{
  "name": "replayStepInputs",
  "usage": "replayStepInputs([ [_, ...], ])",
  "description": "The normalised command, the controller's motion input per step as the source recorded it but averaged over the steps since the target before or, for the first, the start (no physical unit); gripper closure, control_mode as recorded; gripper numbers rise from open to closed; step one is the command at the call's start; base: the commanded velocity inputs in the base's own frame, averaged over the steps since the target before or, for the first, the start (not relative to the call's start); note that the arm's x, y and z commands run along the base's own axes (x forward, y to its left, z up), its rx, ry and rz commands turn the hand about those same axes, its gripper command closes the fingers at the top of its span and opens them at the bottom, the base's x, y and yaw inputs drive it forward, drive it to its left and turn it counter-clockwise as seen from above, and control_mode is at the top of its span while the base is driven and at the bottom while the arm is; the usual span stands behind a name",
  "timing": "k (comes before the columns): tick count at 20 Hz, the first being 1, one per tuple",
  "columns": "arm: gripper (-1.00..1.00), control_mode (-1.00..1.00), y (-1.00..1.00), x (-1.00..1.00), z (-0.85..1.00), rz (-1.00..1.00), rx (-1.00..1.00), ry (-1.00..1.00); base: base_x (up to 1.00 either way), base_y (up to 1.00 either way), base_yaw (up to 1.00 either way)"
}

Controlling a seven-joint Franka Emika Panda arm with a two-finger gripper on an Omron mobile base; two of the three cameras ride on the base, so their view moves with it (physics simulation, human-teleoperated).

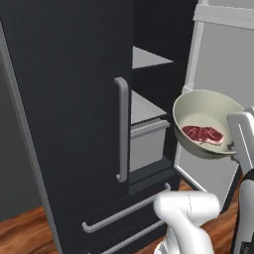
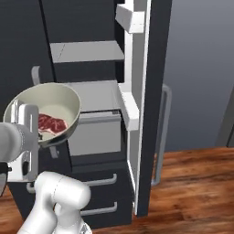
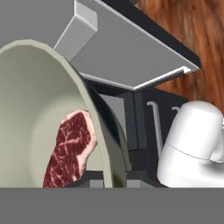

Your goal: Place one of the steaks on the plate and the other in the bowl. Then place the bowl in the fridge.

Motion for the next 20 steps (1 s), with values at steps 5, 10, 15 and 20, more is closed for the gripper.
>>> replayStepInputs([
  [5,1.00,1.00,0.00,0.00,0.00,0.00,0.00,0.00,0.17,0.24,-0.09],
  [10,1.00,1.00,0.00,0.00,0.00,0.00,0.00,0.00,0.25,0.01,0.00],
  [15,1.00,1.00,0.00,0.00,0.00,0.00,0.00,0.00,1.00,0.17,-0.03],
  [20,1.00,1.00,0.00,0.00,0.00,0.00,0.00,0.00,0.46,-0.21,0.04],
])
